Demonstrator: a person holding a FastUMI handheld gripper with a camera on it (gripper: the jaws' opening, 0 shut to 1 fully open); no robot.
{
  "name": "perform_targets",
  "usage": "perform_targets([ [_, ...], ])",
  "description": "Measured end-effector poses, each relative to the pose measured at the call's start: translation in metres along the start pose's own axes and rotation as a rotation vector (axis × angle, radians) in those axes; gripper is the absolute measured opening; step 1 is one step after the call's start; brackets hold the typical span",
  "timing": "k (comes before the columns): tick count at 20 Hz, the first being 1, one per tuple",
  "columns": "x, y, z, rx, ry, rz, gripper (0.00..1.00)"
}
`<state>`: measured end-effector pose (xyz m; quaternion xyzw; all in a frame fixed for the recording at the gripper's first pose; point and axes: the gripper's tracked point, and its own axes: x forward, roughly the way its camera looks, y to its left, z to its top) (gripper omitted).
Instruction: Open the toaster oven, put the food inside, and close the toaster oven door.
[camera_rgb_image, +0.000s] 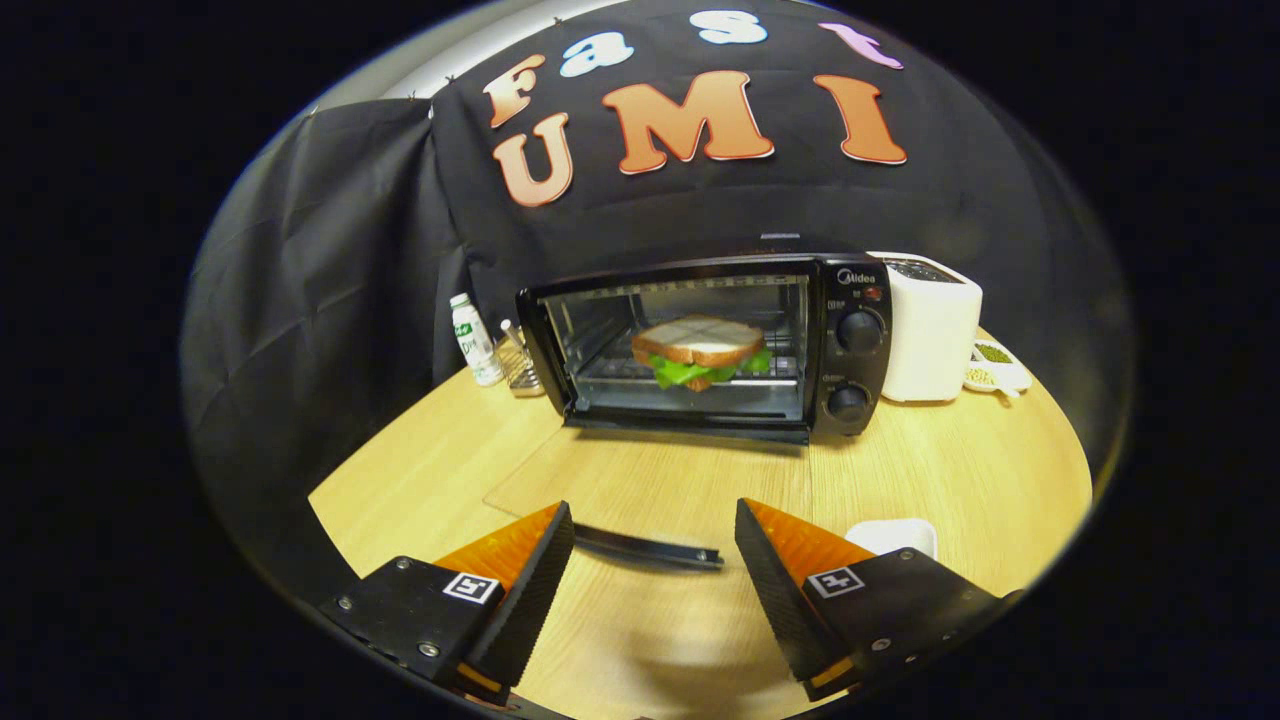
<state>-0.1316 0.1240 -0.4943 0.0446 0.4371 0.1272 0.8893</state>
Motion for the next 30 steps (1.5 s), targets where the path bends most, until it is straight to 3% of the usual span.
perform_targets([
  [7, 0.009, 0.003, -0.05, 0.044, 0.145, 0.053, 0.97],
  [16, 0.044, 0.011, -0.056, -0.002, 0.228, 0.038, 0.97],
  [23, 0.044, 0.034, -0.011, -0.015, 0.139, 0.088, 0.98],
  [30, 0.058, 0.008, 0.062, -0.071, -0.017, -0.065, 0.98],
])
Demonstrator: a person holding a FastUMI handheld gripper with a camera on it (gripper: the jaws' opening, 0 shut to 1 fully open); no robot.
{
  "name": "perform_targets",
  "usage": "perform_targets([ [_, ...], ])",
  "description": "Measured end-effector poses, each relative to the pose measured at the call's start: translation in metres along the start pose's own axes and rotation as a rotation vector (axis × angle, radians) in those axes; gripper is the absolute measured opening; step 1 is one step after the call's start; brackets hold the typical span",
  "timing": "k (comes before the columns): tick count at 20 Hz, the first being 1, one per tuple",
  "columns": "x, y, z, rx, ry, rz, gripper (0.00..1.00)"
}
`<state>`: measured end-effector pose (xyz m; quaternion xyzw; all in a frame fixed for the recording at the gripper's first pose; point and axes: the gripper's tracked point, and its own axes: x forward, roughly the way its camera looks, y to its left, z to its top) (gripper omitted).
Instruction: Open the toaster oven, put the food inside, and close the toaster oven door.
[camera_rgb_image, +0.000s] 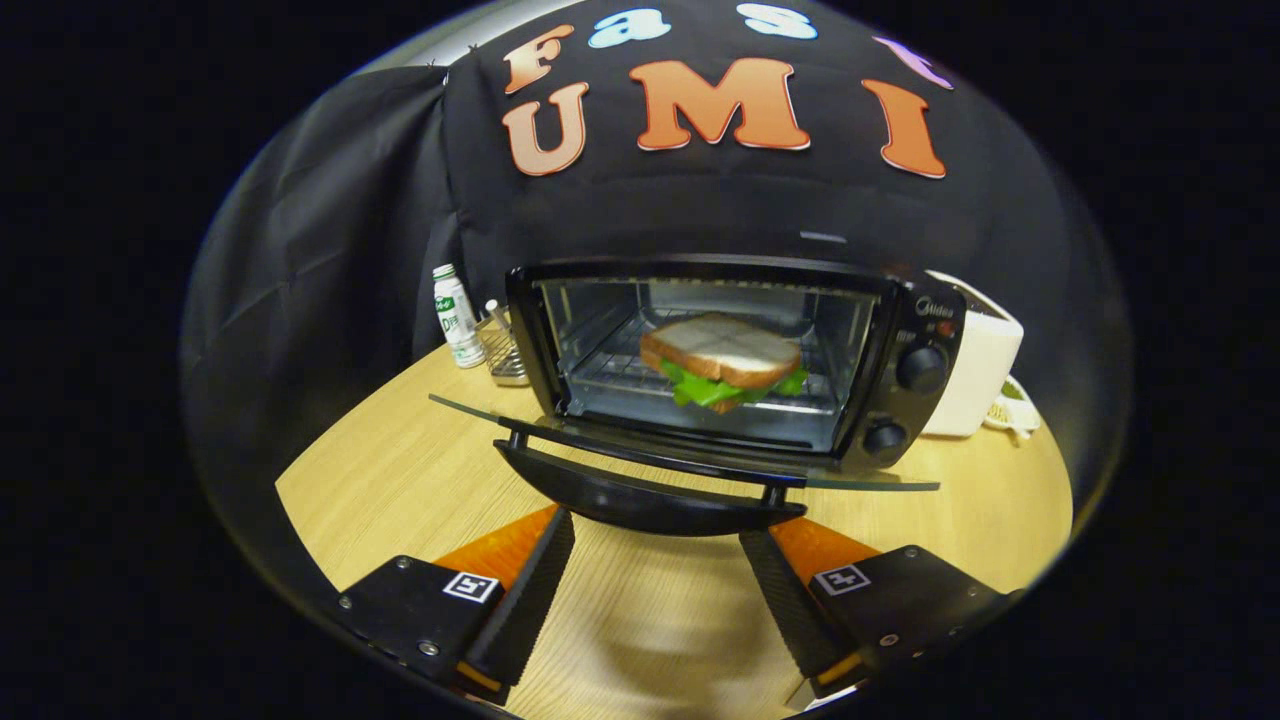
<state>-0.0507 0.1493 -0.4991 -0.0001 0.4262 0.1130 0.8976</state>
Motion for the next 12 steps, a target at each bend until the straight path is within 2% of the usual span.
perform_targets([
  [7, 0.011, -0.012, 0.058, 0.063, -0.09, -0.05, 0.99],
  [12, 0.003, -0.022, 0.108, 0.09, -0.198, -0.08, 0.98],
])
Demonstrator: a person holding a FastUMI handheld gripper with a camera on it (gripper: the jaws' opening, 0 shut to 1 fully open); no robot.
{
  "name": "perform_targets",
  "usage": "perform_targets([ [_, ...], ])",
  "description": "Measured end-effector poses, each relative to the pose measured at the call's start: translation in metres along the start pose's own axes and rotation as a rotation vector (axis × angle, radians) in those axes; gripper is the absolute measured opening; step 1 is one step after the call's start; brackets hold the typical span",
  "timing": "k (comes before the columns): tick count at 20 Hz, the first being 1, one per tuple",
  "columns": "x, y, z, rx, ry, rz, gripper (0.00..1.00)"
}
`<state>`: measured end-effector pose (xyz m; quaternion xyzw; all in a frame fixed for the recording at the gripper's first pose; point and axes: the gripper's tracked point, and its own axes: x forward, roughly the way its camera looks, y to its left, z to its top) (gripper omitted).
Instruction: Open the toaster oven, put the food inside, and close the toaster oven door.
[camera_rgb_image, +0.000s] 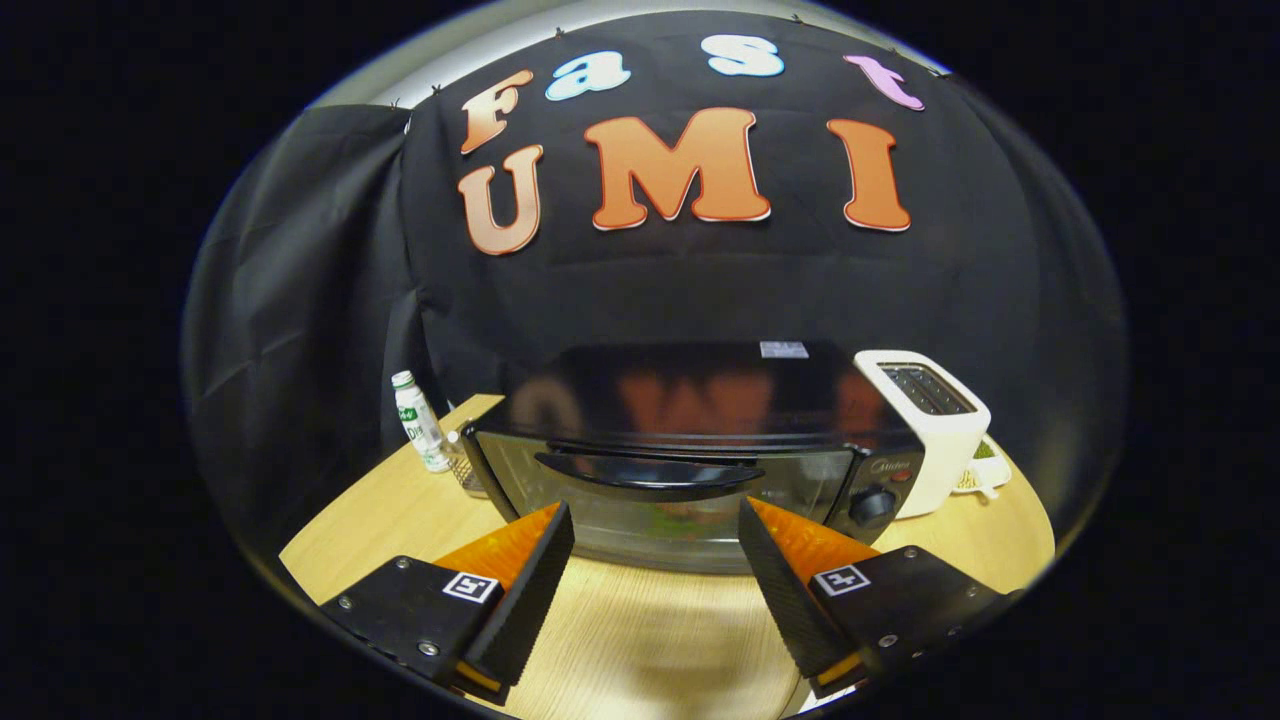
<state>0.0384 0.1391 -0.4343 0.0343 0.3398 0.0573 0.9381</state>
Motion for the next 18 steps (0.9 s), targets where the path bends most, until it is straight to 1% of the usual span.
perform_targets([
  [3, -0.016, -0.002, 0.035, -0.012, -0.102, -0.01, 0.98],
  [5, -0.04, 0.0, 0.061, -0.033, -0.172, -0.004, 0.98],
  [7, -0.07, 0.001, 0.094, -0.064, -0.25, 0.004, 0.98],
  [10, -0.119, -0.004, 0.145, -0.114, -0.351, -0.006, 0.98],
  [14, -0.181, -0.02, 0.203, -0.173, -0.486, -0.063, 0.98],
  [16, -0.206, -0.021, 0.217, -0.171, -0.52, -0.063, 0.98],
  [18, -0.226, -0.015, 0.222, -0.149, -0.523, -0.019, 0.98],
])
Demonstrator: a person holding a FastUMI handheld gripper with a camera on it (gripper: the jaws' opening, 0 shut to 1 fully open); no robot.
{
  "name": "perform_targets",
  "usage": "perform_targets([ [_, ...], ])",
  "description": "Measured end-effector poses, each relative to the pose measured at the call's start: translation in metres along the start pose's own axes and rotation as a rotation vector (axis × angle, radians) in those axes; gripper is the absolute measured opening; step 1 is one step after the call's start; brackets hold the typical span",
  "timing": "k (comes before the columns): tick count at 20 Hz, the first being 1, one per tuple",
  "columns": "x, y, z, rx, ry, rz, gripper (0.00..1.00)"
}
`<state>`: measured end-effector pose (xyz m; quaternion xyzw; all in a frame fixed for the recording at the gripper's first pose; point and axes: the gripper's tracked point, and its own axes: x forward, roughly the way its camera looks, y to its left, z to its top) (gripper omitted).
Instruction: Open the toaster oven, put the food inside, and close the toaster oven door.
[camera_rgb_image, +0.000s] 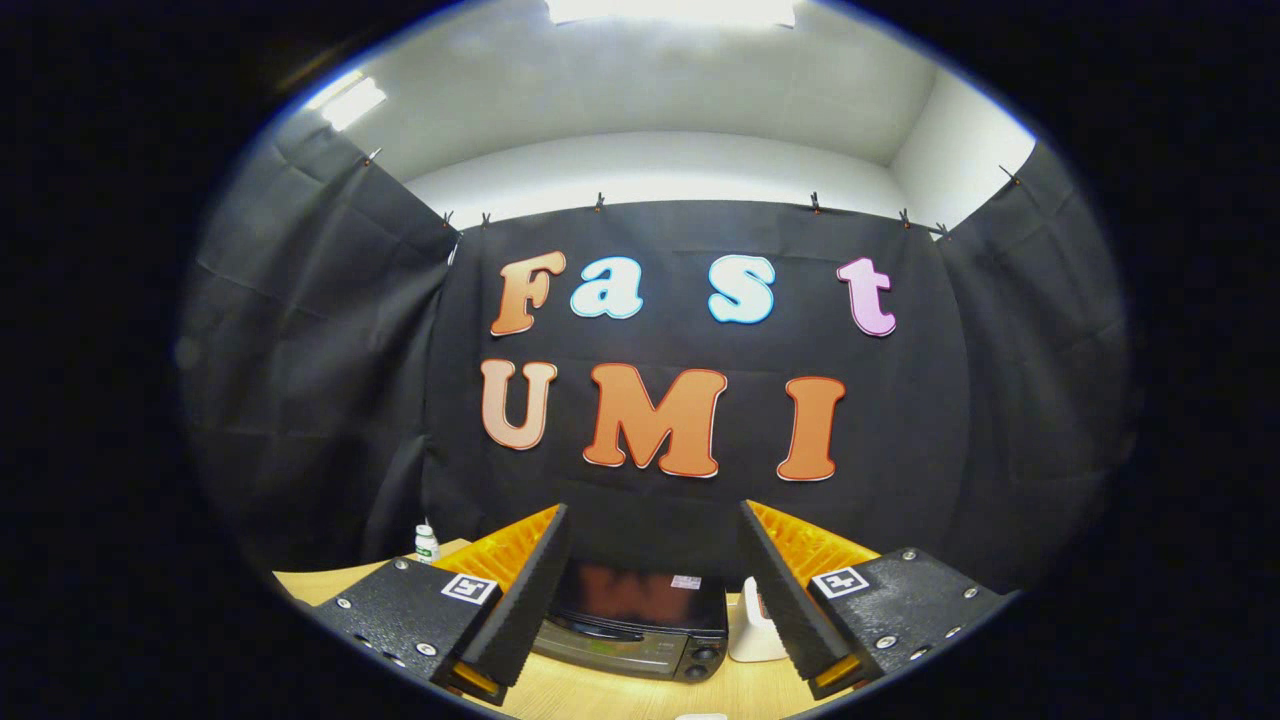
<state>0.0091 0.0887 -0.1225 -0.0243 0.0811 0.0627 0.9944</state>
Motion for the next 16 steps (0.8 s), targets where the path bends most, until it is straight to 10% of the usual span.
perform_targets([
  [16, -0.044, -0.036, 0.076, 0.009, -0.089, 0.029, 0.99],
])
